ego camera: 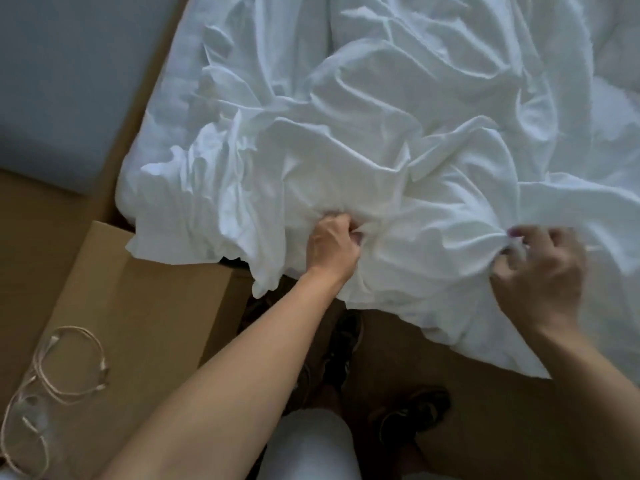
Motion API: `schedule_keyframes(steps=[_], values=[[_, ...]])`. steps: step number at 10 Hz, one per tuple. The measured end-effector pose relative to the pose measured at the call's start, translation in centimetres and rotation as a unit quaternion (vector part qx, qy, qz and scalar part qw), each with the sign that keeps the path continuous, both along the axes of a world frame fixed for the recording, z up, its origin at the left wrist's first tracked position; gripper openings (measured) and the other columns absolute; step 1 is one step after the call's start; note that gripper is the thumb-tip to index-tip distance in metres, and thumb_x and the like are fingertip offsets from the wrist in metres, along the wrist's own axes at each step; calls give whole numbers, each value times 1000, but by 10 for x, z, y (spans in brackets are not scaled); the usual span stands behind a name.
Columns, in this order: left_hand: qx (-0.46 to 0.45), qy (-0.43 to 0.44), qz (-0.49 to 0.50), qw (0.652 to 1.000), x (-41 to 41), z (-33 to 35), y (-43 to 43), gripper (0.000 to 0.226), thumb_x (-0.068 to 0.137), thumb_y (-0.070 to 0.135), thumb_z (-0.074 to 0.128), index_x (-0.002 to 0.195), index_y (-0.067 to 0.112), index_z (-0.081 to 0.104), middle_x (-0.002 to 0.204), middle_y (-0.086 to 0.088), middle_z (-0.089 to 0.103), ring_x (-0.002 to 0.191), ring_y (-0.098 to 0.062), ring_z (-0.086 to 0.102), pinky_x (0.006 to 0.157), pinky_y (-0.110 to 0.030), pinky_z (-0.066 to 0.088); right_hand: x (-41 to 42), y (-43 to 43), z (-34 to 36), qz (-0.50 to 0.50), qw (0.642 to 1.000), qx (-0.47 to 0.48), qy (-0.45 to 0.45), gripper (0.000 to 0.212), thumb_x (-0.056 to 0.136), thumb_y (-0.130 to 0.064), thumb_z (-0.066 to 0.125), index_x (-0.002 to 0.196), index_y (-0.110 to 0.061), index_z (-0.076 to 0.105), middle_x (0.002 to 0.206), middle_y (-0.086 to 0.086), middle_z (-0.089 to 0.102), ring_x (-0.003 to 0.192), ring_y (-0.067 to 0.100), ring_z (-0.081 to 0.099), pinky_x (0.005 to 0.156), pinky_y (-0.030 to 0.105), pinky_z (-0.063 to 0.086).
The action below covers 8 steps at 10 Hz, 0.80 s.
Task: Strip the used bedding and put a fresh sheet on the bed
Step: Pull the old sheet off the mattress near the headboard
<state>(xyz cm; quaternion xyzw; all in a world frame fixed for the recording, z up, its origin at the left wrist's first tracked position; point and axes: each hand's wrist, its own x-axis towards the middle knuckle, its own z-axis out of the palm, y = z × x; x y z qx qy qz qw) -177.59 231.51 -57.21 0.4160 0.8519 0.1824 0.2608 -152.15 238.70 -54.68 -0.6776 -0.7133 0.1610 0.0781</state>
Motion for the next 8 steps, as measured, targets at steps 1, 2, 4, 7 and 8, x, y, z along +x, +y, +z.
schedule_keyframes(steps=[1,2,4,7,8], values=[[64,-151,4,986,37,1,-3,18,96,13,58,110,9,68,109,-9,67,102,-27,63,85,-34,49,-90,-16,29,155,975,47,150,26,84,-27,75,104,-12,69,94,6,63,84,26,60,78,45,53],[-72,160,-272,946,56,-15,-51,43,94,-22,31,119,3,54,125,19,59,118,0,54,104,-16,37,-178,-9,20,263,949,-160,63,63,74,-62,77,122,-24,59,107,-3,60,93,19,60,79,38,52],[49,-135,-207,968,25,2,-53,20,98,16,55,110,9,70,106,-11,71,99,-29,65,88,-41,50,-204,8,-28,295,937,-168,-84,12,92,-16,58,99,-10,65,106,20,68,97,40,66,78,44,53],[8,85,151,985,-121,-6,-57,25,85,26,72,98,10,58,107,-12,58,101,-35,55,79,-39,46,-118,36,-16,184,952,-125,-213,23,91,-28,50,94,-14,68,101,22,67,91,43,63,71,39,40],[70,59,130,987,-99,-3,-46,15,87,8,67,79,10,54,90,-12,62,84,-31,56,68,-36,42,-128,38,2,169,953,-152,-200,17,88,-27,55,95,-15,64,103,19,65,91,40,63,71,36,39]])
